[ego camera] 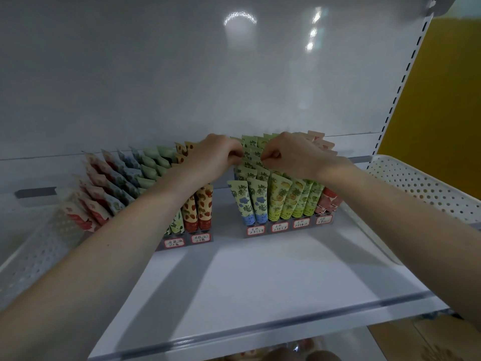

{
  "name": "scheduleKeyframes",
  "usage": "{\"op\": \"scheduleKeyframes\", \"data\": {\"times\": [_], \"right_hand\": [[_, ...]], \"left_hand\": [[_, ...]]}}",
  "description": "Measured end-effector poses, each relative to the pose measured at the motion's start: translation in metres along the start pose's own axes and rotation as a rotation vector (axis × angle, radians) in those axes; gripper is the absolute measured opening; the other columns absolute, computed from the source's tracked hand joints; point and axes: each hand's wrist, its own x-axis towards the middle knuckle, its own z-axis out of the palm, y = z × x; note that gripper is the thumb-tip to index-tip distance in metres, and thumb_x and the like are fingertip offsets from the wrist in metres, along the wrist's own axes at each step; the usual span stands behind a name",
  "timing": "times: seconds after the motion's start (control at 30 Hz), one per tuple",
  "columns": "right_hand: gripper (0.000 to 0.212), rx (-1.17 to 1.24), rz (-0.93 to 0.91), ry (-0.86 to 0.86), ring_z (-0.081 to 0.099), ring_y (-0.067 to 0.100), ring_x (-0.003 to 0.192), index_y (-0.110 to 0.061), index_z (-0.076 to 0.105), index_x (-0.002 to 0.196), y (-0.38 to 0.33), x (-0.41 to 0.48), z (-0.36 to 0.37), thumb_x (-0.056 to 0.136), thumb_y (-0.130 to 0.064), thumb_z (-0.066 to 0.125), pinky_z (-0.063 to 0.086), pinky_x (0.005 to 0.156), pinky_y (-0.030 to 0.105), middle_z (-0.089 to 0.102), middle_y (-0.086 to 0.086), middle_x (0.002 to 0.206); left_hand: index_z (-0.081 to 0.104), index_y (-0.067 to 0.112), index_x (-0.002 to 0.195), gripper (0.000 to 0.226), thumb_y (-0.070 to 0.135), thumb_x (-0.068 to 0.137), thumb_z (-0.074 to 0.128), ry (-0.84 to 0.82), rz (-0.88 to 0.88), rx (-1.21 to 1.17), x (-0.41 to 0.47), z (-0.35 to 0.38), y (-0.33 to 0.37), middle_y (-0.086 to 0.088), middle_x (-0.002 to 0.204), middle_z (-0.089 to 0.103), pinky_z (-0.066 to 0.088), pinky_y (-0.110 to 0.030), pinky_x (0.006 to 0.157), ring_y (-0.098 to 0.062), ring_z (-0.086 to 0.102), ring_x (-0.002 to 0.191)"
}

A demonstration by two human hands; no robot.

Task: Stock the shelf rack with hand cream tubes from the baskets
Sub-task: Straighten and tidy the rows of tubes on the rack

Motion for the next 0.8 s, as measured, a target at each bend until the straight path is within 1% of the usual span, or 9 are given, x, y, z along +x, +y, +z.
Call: {"op": "scheduleKeyframes", "data": {"times": [0.07,0.13,0.23,0.37,0.43,0.57,0.8], "right_hand": [[0.02,-0.007,0.014,0.02,0.065,0.024,0.086,-0.004,0.07,0.095,0.001,0.002,0.001,0.09,-0.009,0.051,0.054,0.08,0.039,0.068,0.008,0.097],[0.02,-0.009,0.035,0.044,0.064,0.023,0.087,-0.007,0.069,0.098,0.002,0.004,0.001,0.091,-0.01,0.051,0.054,0.08,0.038,0.068,0.006,0.098],[0.019,-0.03,0.043,0.04,0.064,0.023,0.087,-0.008,0.069,0.1,0.003,0.008,0.001,0.091,-0.012,0.053,0.054,0.079,0.037,0.068,0.006,0.099],[0.017,-0.056,0.047,0.0,0.064,0.024,0.086,-0.007,0.069,0.096,0.002,0.014,0.006,0.09,-0.014,0.055,0.055,0.078,0.039,0.068,0.008,0.097],[0.017,-0.062,0.057,-0.006,0.064,0.024,0.088,-0.009,0.068,0.099,0.003,0.018,0.008,0.09,-0.014,0.055,0.055,0.079,0.037,0.067,0.007,0.1],[0.017,-0.075,0.054,-0.015,0.063,0.024,0.089,-0.008,0.067,0.1,0.003,0.022,0.01,0.089,-0.01,0.054,0.054,0.079,0.037,0.067,0.007,0.102],[0.019,-0.077,0.053,-0.025,0.062,0.025,0.093,-0.007,0.066,0.103,0.002,0.023,0.01,0.089,-0.007,0.052,0.054,0.081,0.037,0.066,0.009,0.104]], "left_hand": [[0.068,0.003,0.104,0.019,0.013,0.092,0.057,0.041,-0.002,0.02,0.002,0.001,0.0,-0.011,0.102,0.067,0.048,-0.038,0.084,-0.026,0.061,0.094],[0.068,0.005,0.106,0.02,0.012,0.092,0.057,0.063,0.005,0.045,0.005,0.002,-0.001,-0.011,0.105,0.066,0.048,-0.039,0.086,-0.026,0.061,0.098],[0.068,0.009,0.111,0.022,0.012,0.091,0.057,0.035,0.014,0.074,0.009,0.004,-0.001,-0.01,0.109,0.065,0.046,-0.035,0.087,-0.027,0.059,0.102],[0.071,0.009,0.103,0.019,0.01,0.091,0.057,0.017,0.021,0.078,0.013,0.006,-0.001,-0.009,0.101,0.066,0.045,-0.031,0.078,-0.026,0.06,0.094],[0.071,0.008,0.101,0.018,0.01,0.091,0.057,0.019,0.02,0.088,0.014,0.006,-0.001,-0.009,0.099,0.065,0.043,-0.029,0.075,-0.026,0.06,0.092],[0.07,0.005,0.102,0.018,0.009,0.091,0.056,0.013,0.02,0.098,0.017,0.007,0.0,-0.01,0.101,0.065,0.04,-0.026,0.076,-0.026,0.06,0.093],[0.07,0.003,0.101,0.018,0.007,0.091,0.056,0.0,0.029,0.092,0.018,0.008,-0.002,-0.012,0.099,0.065,0.043,-0.028,0.077,-0.027,0.06,0.092]]}}
